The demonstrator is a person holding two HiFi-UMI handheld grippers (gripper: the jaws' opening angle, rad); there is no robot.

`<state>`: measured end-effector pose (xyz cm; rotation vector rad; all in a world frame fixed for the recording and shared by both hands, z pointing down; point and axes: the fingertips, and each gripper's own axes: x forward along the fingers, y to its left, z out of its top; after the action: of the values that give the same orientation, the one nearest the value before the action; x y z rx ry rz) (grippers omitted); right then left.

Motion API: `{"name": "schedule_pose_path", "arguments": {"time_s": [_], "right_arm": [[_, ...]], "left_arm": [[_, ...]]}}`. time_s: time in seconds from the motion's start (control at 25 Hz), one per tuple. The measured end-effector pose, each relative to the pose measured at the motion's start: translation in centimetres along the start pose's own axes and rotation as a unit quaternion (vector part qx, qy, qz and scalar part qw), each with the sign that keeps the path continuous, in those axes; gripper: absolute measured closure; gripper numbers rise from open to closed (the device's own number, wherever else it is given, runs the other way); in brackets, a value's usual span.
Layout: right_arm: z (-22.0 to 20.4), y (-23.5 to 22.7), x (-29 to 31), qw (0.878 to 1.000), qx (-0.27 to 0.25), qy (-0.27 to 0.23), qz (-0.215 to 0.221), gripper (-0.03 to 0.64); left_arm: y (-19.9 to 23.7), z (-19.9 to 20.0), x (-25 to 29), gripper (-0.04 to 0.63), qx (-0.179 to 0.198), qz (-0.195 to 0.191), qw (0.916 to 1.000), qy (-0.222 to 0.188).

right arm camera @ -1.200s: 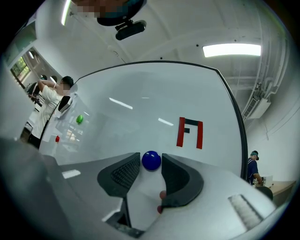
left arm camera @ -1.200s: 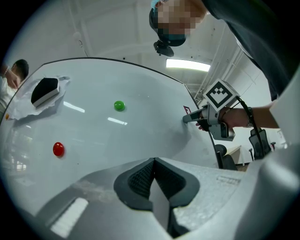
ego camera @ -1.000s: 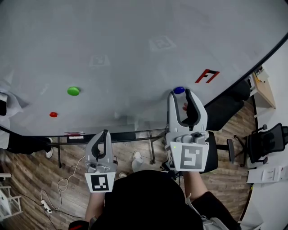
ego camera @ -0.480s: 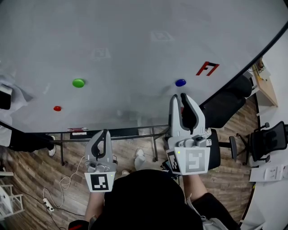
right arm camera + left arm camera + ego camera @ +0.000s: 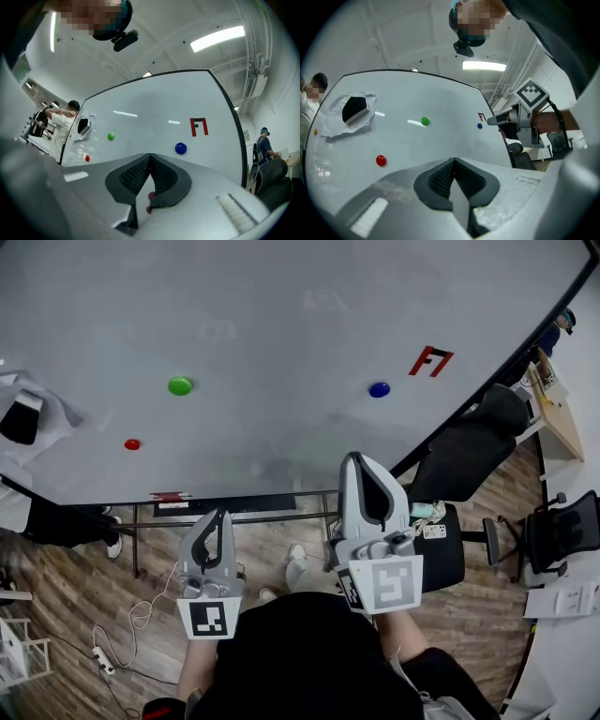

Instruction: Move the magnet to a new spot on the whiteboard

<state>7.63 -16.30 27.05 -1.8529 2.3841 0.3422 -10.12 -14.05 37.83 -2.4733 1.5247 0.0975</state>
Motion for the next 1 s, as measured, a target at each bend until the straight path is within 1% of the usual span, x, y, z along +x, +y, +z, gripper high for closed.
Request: {"name": "schedule_pose_path", "arguments": {"time_s": [0.24,0.44,0.6,0.76,1.0], "right_arm": [[0.0,2.3,-1.8,0.999,0.015,-0.005,0.03,0.614],[-0.9,5.3,-3.1,0.997,0.031,-0.005,0.076,0.614],[-1.6,7.9,-4.4,0.993,0.028,-0.005,0.115,0.614],[-2.2,10.0,-5.5,0.989,0.037,0.007,0.145,0.614],[-3.1,12.9,-7.3,0.979,0.038,0.011,0.198,0.614]], "left_arm": [[-0.3,0.6,-1.9,0.594,0.005,0.004,1.0,0.0],[0.0,1.0,-3.8,0.594,0.01,0.013,0.9999,-0.002],[0.3,1.1,-5.1,0.594,0.016,0.022,0.9996,0.003],[0.2,1.2,-6.4,0.594,0.016,0.031,0.9994,0.005],[0.3,1.5,-7.9,0.594,0.021,0.044,0.9988,0.007]]}}
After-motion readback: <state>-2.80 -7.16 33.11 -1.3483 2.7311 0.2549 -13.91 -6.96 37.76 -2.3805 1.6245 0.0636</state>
